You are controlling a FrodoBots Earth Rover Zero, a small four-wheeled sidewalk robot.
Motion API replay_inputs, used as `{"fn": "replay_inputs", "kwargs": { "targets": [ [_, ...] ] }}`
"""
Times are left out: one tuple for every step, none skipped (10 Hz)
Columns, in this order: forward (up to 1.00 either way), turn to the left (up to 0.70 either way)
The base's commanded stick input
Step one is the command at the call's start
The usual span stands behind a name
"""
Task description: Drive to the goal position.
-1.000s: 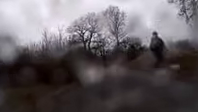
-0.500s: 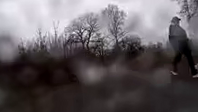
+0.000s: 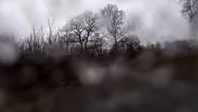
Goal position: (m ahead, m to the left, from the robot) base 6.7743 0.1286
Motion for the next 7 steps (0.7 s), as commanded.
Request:
{"fn": "replay_inputs", "kwargs": {
  "targets": [
    [1.00,0.00],
    [1.00,0.00],
    [1.00,0.00],
    [1.00,0.00],
    [1.00,0.00],
    [1.00,0.00],
    [1.00,0.00]
  ]
}}
